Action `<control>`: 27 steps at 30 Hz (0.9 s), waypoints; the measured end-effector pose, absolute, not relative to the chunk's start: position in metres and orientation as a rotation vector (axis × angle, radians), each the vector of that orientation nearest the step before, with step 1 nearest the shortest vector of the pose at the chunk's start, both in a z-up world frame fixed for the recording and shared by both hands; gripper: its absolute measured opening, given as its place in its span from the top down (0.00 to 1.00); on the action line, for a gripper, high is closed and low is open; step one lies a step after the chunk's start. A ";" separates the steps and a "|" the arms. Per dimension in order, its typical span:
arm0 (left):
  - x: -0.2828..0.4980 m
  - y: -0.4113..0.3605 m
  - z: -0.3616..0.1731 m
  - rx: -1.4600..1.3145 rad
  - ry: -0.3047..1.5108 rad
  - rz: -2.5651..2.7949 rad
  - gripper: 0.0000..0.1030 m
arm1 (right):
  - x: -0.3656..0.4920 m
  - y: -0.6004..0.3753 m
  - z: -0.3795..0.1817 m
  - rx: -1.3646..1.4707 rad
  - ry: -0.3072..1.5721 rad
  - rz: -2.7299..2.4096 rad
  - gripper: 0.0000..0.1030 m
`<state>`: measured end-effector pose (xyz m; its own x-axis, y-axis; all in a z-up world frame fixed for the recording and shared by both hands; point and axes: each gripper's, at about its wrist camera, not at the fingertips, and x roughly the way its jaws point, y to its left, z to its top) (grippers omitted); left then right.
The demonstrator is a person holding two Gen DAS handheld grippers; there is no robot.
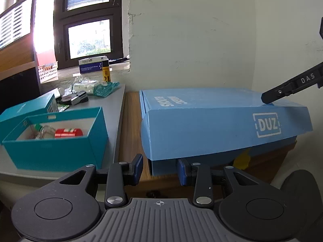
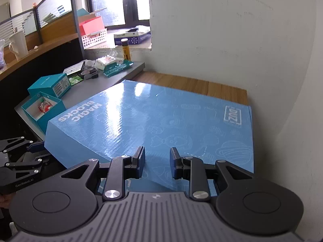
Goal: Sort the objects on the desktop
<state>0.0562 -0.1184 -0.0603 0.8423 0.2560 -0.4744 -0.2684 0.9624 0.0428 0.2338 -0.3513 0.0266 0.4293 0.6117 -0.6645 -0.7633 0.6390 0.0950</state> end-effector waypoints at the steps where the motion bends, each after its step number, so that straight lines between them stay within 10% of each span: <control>1: 0.054 -0.121 -0.060 -0.012 0.497 0.280 0.63 | 0.233 -0.351 0.025 -0.232 0.728 0.866 0.70; 27: 0.041 -0.129 -0.049 -0.051 0.545 0.252 0.62 | 0.231 -0.331 0.016 -0.331 0.793 0.878 0.71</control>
<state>0.0413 -0.1291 -0.0492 0.8250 0.2233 -0.5191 -0.2500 0.9681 0.0190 0.2312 -0.3307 0.0157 0.3838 0.5572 -0.7364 -0.7886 0.6126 0.0525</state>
